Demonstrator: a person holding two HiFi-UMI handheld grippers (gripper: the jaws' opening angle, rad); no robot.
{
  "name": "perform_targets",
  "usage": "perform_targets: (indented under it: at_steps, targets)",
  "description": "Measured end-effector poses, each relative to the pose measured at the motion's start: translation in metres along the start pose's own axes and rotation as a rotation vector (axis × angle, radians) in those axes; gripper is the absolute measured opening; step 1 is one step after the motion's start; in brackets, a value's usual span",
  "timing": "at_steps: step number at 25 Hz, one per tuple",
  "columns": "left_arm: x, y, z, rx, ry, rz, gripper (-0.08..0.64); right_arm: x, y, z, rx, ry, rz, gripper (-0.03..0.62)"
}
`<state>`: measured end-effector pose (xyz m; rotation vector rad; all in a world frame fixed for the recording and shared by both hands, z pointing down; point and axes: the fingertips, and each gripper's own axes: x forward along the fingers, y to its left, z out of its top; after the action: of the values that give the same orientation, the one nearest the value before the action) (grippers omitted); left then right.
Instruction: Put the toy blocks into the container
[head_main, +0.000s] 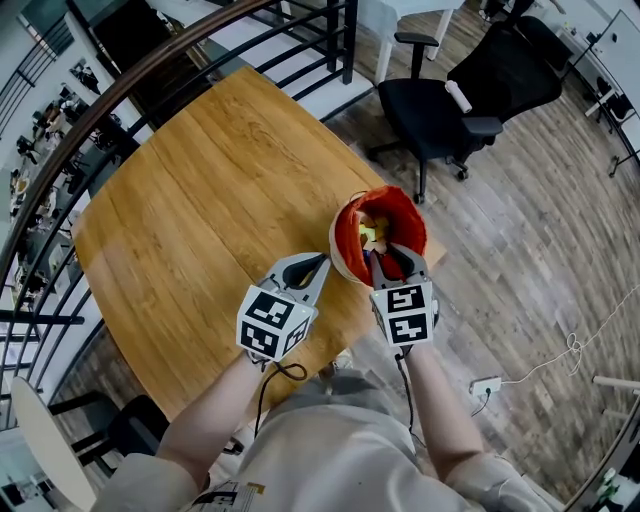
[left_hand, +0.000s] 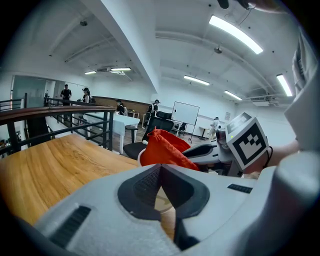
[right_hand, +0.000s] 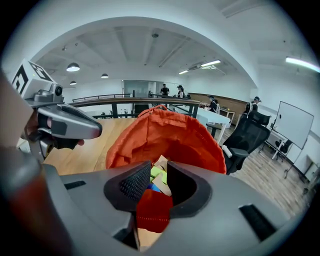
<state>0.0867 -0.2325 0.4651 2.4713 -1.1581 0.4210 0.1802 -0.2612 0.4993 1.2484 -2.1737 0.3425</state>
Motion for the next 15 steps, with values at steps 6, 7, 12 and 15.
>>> perform_targets:
  at_steps: [6,7,12,15]
  targets:
    - [-0.012,-0.004,0.000,0.008,-0.018,0.004,0.012,-0.009,0.004,0.000,0.002,-0.012,-0.018,0.090]
    - [-0.013,-0.005,0.002,0.010,-0.022,0.005,0.012,-0.011,0.005,0.002,0.006,-0.018,-0.015,0.089]
    - [-0.024,-0.010,0.014,0.021,-0.055,0.015,0.012,-0.029,0.010,0.020,0.004,-0.070,0.007,0.089]
    - [-0.032,-0.013,0.025,0.030,-0.087,0.027,0.012,-0.043,0.014,0.035,-0.006,-0.104,0.015,0.089]
